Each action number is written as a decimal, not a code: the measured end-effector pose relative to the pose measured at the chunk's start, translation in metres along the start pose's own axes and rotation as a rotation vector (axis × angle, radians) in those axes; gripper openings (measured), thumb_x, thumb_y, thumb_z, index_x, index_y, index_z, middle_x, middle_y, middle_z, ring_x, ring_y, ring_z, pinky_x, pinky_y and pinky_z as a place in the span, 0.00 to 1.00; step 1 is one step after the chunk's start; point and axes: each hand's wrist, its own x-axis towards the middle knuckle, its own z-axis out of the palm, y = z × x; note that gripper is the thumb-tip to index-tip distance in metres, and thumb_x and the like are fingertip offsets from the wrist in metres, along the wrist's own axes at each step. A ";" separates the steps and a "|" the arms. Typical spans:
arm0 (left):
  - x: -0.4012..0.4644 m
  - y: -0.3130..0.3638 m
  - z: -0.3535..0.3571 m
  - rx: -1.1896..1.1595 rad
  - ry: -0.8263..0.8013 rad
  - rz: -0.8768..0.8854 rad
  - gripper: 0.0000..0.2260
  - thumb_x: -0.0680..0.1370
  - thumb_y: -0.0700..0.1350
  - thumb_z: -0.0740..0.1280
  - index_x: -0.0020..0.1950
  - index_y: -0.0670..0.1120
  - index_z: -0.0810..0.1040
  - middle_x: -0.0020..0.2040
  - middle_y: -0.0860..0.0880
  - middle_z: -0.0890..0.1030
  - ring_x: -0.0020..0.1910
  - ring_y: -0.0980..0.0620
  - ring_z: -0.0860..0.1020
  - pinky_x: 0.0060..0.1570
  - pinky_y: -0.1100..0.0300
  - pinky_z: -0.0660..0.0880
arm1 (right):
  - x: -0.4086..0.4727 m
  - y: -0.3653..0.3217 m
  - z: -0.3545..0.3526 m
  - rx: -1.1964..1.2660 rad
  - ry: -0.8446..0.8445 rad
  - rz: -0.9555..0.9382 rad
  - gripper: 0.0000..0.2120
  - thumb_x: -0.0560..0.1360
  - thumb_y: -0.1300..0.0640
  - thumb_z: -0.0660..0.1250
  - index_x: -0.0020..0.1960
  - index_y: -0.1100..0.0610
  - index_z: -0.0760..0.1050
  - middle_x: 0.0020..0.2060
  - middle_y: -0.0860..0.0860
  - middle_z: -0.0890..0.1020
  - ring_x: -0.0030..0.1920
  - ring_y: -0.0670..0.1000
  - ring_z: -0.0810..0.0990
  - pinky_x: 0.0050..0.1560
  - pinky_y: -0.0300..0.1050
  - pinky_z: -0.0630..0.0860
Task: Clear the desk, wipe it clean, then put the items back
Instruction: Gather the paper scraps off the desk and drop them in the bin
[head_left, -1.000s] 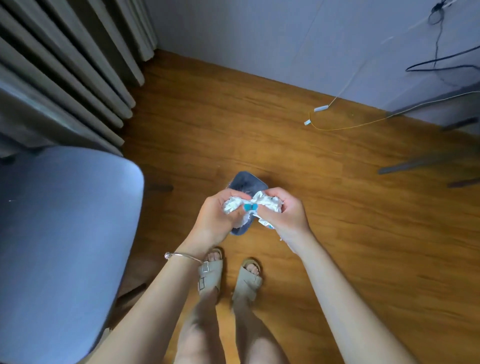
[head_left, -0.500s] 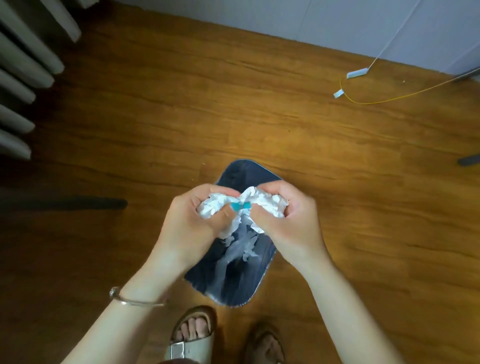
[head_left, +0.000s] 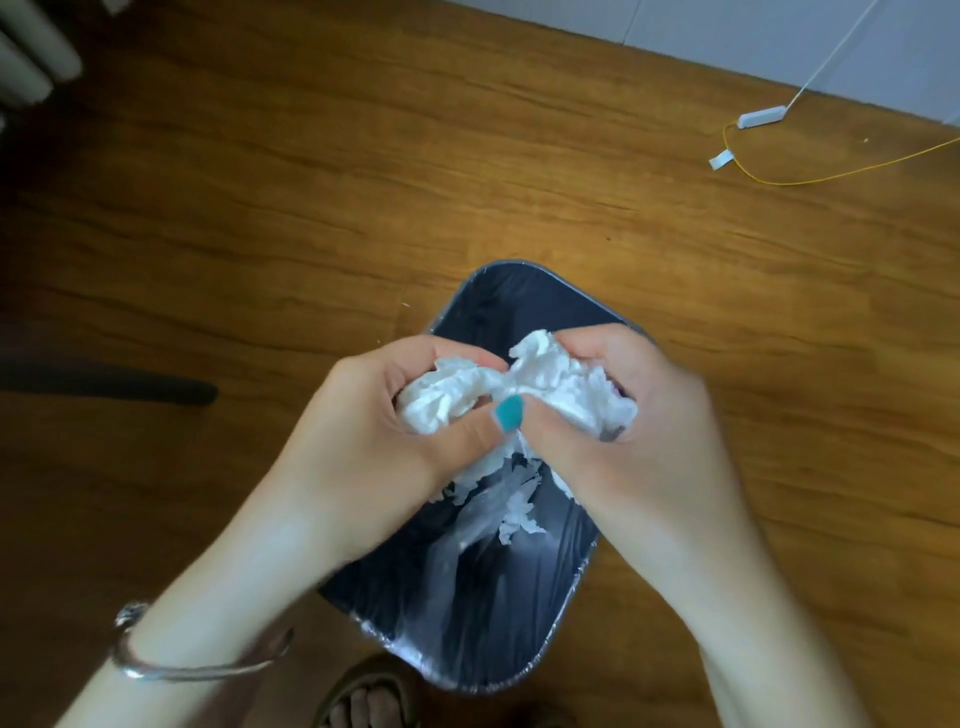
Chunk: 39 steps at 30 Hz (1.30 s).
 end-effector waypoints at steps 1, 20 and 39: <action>0.000 0.000 0.000 -0.006 -0.022 -0.007 0.12 0.65 0.48 0.77 0.48 0.52 0.83 0.42 0.50 0.85 0.41 0.50 0.83 0.43 0.55 0.81 | 0.000 0.001 0.000 0.018 0.017 -0.008 0.15 0.69 0.61 0.74 0.48 0.43 0.77 0.43 0.39 0.82 0.45 0.38 0.81 0.43 0.31 0.75; -0.035 0.038 0.013 0.557 -0.113 -0.134 0.21 0.80 0.48 0.62 0.72 0.45 0.68 0.65 0.53 0.73 0.65 0.55 0.70 0.61 0.66 0.64 | -0.042 -0.036 -0.033 -0.205 -0.139 0.177 0.13 0.76 0.58 0.66 0.61 0.52 0.77 0.55 0.44 0.81 0.57 0.44 0.77 0.59 0.41 0.73; -0.310 0.239 0.017 0.500 -0.185 -0.952 0.25 0.77 0.58 0.54 0.68 0.46 0.72 0.69 0.42 0.72 0.68 0.42 0.69 0.67 0.54 0.66 | -0.228 -0.249 -0.142 -0.598 -0.771 0.635 0.14 0.77 0.52 0.60 0.58 0.53 0.79 0.57 0.52 0.81 0.57 0.55 0.78 0.58 0.44 0.74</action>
